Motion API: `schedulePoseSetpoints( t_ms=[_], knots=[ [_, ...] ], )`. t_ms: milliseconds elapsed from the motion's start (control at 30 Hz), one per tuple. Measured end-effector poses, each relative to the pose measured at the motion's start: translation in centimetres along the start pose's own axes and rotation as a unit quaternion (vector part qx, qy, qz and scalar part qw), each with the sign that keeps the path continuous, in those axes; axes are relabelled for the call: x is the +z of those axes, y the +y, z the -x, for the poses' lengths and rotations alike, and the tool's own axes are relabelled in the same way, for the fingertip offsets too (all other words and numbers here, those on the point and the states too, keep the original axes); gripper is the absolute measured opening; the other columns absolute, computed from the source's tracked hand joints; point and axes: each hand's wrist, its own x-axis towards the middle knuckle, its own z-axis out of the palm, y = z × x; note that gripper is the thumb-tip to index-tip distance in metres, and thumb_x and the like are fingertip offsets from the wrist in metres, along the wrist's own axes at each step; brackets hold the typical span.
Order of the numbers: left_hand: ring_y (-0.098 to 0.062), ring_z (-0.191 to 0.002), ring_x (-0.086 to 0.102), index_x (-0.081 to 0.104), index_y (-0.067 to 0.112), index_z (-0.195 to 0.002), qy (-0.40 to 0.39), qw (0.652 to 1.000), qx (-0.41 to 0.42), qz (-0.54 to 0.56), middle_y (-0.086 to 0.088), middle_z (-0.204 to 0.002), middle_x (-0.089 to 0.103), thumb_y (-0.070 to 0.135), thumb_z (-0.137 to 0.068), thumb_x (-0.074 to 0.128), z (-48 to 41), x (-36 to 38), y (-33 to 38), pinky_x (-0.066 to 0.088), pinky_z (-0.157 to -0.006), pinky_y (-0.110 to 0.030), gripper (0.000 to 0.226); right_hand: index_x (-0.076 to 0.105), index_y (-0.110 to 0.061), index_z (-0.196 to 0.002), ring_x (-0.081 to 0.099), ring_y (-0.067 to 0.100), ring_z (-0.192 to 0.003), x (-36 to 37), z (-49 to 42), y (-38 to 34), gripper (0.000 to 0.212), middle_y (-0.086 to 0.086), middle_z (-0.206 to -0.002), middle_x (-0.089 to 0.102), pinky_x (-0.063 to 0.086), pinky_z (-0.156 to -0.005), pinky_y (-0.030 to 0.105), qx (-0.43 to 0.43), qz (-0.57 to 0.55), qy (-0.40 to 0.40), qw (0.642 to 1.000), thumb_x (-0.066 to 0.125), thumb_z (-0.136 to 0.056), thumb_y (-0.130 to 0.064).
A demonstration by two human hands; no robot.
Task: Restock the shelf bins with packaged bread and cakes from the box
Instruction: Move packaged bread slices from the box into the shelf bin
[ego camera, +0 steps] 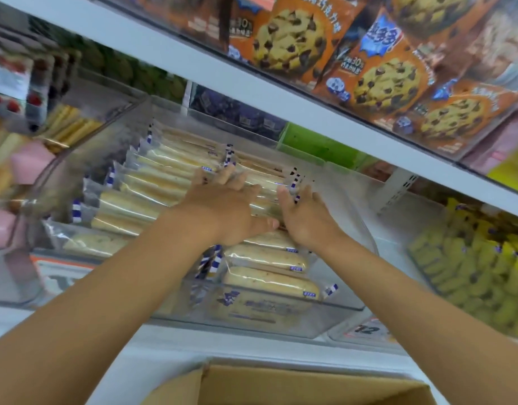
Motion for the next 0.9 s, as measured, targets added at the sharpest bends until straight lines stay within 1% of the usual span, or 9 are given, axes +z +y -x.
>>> schedulePoseSetpoints(
  t_ms=[67,167,300,467,567,667,767,833,900],
  knots=[
    [-0.017,-0.150,-0.020,-0.001,0.036,-0.156,0.000,1.000,0.001,-0.003,0.005,-0.164,-0.015,0.081,-0.086,0.021,0.1,0.0,0.0,-0.008,-0.120,-0.056,0.086,0.046,-0.014,-0.122,0.046,0.024,-0.114,-0.5,-0.9,-1.0,0.056,0.024,-0.112,0.044,0.037,-0.097,0.037,-0.015,-0.066,0.014,0.998,0.018,-0.100,-0.058],
    [-0.017,-0.149,-0.021,0.000,0.036,-0.156,-0.003,1.000,-0.004,0.007,0.005,-0.164,-0.014,0.082,-0.084,0.020,0.4,-0.1,0.0,-0.008,-0.120,-0.055,0.088,0.039,-0.013,-0.146,0.039,0.034,-0.133,-1.6,-1.6,-2.3,0.058,0.026,-0.139,0.042,0.032,-0.110,0.041,-0.028,-0.060,-0.007,0.998,0.015,-0.105,-0.046],
    [-0.017,-0.149,-0.021,0.000,0.036,-0.156,0.000,1.000,-0.002,0.004,0.006,-0.164,-0.014,0.081,-0.086,0.022,0.4,-0.1,0.1,-0.008,-0.120,-0.056,0.086,0.039,-0.005,-0.144,0.024,0.034,-0.142,-0.9,-0.1,-0.6,0.073,0.020,-0.152,0.030,0.021,-0.117,0.047,-0.014,0.031,-0.003,0.999,0.015,-0.100,-0.058],
    [-0.017,-0.149,-0.022,-0.001,0.036,-0.156,-0.011,1.000,-0.001,0.003,0.005,-0.164,-0.015,0.081,-0.086,0.020,0.3,-0.2,0.1,-0.008,-0.120,-0.056,0.087,0.039,-0.004,-0.146,0.030,0.033,-0.141,-0.3,-1.6,-0.6,0.084,0.019,-0.153,0.033,0.024,-0.116,0.048,-0.006,-0.021,-0.011,1.000,0.014,-0.095,-0.067],
    [-0.017,-0.149,-0.023,-0.001,0.036,-0.156,-0.014,1.000,-0.004,0.003,0.005,-0.164,-0.016,0.082,-0.084,0.020,0.2,-0.1,0.0,-0.010,-0.120,-0.055,0.088,0.042,-0.002,-0.140,0.038,0.035,-0.135,-0.3,-3.2,-0.9,0.094,0.022,-0.143,0.042,0.030,-0.112,0.050,0.020,-0.028,0.008,0.999,0.015,-0.088,-0.075],
    [-0.017,-0.148,-0.024,-0.001,0.036,-0.156,-0.010,1.000,0.000,0.002,0.005,-0.164,-0.017,0.082,-0.084,0.020,0.0,0.0,0.0,-0.010,-0.119,-0.055,0.088,0.022,-0.008,-0.152,0.018,0.028,-0.147,-0.2,-2.0,0.2,0.087,0.012,-0.157,0.022,0.020,-0.118,0.051,-0.035,0.000,0.012,0.999,0.017,-0.092,-0.071],
    [-0.017,-0.149,-0.023,-0.001,0.036,-0.156,-0.012,1.000,-0.002,0.000,0.006,-0.163,-0.017,0.083,-0.084,0.020,-0.1,0.1,-0.1,-0.010,-0.119,-0.055,0.089,0.009,-0.015,-0.157,0.005,0.021,-0.151,-0.3,-1.7,0.7,0.084,0.004,-0.164,0.007,0.011,-0.121,0.050,-0.070,0.034,-0.032,0.996,0.013,-0.094,-0.070],
    [-0.017,-0.149,-0.022,0.000,0.036,-0.156,-0.015,1.000,-0.005,-0.003,0.006,-0.164,-0.015,0.083,-0.084,0.021,-0.3,0.0,-0.1,-0.009,-0.120,-0.054,0.089,0.009,-0.015,-0.157,0.004,0.022,-0.151,-0.6,-1.9,0.4,0.082,0.005,-0.165,0.007,0.010,-0.121,0.050,-0.066,0.028,-0.038,0.997,0.013,-0.095,-0.068],
    [-0.015,-0.150,-0.019,0.003,0.037,-0.156,-0.011,1.000,-0.010,0.008,0.007,-0.165,-0.012,0.082,-0.083,0.025,-0.3,-0.1,-0.1,-0.007,-0.120,-0.055,0.089,0.020,-0.015,-0.155,0.012,0.026,-0.149,-0.9,-1.6,0.5,0.076,0.009,-0.162,0.018,0.016,-0.119,0.051,-0.074,0.030,-0.021,0.997,0.015,-0.097,-0.064]
  ],
)
